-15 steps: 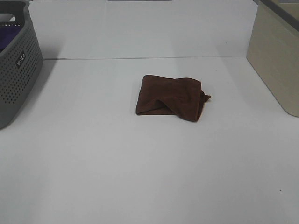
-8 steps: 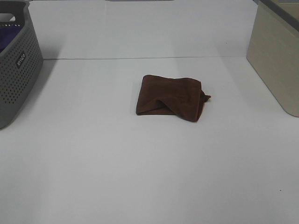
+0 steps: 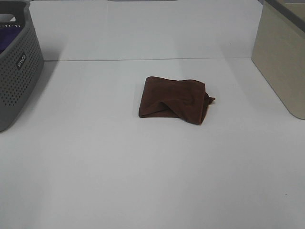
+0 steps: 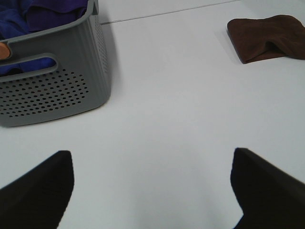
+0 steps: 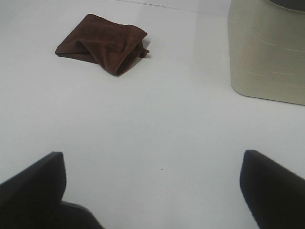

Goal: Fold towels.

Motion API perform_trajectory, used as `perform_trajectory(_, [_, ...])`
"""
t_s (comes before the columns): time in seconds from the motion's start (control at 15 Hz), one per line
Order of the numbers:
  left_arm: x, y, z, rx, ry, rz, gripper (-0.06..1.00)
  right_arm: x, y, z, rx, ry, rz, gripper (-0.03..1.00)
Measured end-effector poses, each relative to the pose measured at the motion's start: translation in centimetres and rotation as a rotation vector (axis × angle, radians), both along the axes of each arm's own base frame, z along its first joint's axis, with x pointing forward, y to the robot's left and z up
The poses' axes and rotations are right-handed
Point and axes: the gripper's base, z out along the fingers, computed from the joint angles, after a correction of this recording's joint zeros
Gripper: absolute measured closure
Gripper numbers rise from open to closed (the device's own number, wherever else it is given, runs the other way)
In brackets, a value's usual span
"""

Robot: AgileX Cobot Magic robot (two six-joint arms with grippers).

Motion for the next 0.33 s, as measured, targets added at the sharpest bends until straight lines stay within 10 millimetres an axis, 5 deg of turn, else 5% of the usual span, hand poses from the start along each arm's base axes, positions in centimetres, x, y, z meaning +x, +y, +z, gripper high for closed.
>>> perform_trajectory(0.33, [0.0,0.0,0.0,0.0,0.0,0.0,0.11,0.0,0.0,0.0,0.0,0.0,0.0,0.02])
